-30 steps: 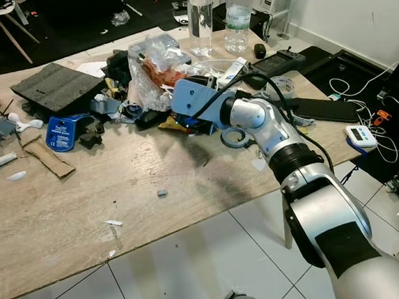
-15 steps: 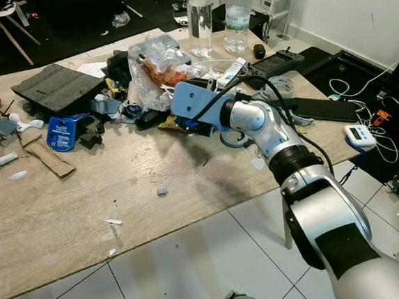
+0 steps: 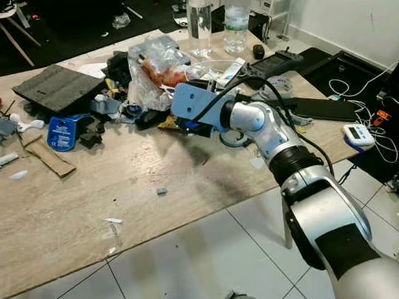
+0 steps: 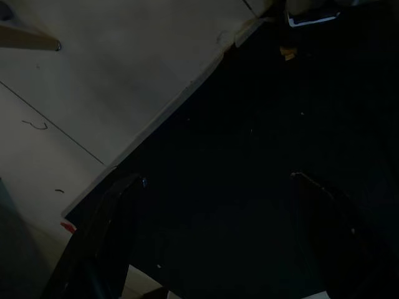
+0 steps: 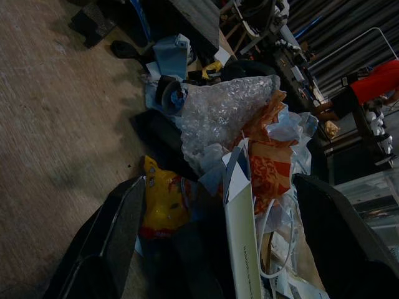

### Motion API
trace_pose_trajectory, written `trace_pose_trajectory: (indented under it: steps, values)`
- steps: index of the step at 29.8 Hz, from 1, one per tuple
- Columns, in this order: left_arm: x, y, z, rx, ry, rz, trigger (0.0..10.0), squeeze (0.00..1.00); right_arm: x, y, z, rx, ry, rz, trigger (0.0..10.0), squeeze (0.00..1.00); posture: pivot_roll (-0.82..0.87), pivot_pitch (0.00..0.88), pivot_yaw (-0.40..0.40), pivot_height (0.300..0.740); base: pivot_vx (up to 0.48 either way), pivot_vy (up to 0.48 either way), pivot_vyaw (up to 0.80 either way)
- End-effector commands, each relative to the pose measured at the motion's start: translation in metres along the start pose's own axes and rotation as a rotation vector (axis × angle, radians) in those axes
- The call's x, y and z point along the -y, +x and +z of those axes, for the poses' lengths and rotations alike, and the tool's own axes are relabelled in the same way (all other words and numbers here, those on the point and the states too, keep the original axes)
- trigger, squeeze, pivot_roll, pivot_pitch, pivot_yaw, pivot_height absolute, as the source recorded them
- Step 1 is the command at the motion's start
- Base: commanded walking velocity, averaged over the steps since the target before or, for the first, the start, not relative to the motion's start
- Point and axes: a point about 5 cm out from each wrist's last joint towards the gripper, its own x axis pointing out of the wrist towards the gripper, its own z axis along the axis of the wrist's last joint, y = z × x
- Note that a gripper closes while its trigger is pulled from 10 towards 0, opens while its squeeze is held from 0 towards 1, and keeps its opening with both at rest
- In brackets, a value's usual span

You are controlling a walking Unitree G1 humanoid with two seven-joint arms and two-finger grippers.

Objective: Picking trash to rubbish bin

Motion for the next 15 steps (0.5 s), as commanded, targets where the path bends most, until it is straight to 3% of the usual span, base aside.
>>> trace_pose_trajectory:
  steps: [1,15]
  values:
    - [0.0004,-0.0004,-0.0065,-0.023,0.0,-0.003,10.0,0.0,-0.003,0.0014,0.0014,-0.002,-0.017,0.015,10.0,0.0,-0.02,0.08,-0.015,0.74,0.0,0.0,0.0]
    - [0.0003,-0.0004,-0.007,-0.023,0.001,-0.004,10.0,0.0,-0.0022,0.0011,0.0016,-0.004,-0.019,0.012,10.0,0.0,-0.02,0.081,-0.013,0.74,0.0,0.0,0.0]
